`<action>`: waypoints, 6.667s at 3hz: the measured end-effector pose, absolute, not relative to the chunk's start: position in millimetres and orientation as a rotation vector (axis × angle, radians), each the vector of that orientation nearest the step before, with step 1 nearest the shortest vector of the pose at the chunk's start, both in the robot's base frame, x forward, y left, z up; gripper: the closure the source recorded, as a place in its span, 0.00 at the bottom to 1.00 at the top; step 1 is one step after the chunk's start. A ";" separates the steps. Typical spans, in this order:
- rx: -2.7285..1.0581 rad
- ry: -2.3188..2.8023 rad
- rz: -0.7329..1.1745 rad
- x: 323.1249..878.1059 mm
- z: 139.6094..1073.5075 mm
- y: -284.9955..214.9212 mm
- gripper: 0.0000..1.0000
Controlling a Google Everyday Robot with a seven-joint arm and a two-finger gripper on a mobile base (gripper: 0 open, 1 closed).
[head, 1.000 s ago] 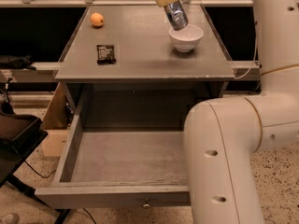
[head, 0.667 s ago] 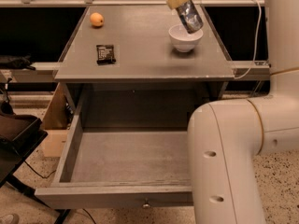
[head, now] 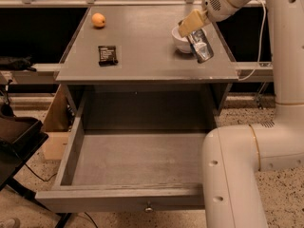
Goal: Place redbull can into top drawer
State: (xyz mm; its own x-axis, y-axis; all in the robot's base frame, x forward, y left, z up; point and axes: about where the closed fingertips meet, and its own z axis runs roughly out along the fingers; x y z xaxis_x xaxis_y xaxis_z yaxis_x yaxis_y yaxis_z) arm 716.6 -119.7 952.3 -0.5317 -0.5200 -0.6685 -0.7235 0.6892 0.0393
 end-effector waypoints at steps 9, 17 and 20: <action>-1.014 2.581 -0.011 646.1 946.1 -177.6 1.00; -1.129 1.965 0.866 485.1 839.3 -53.2 1.00; -0.653 1.836 1.040 559.8 790.4 -74.2 1.00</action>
Offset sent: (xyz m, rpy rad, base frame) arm -0.0016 0.0147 0.0089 0.0348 -0.0454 -0.0064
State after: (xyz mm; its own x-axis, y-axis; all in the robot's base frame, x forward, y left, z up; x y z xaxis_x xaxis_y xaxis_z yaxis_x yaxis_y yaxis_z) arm 559.8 -74.2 790.4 -0.4560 -0.0137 -0.8899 -0.7701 0.5072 0.3868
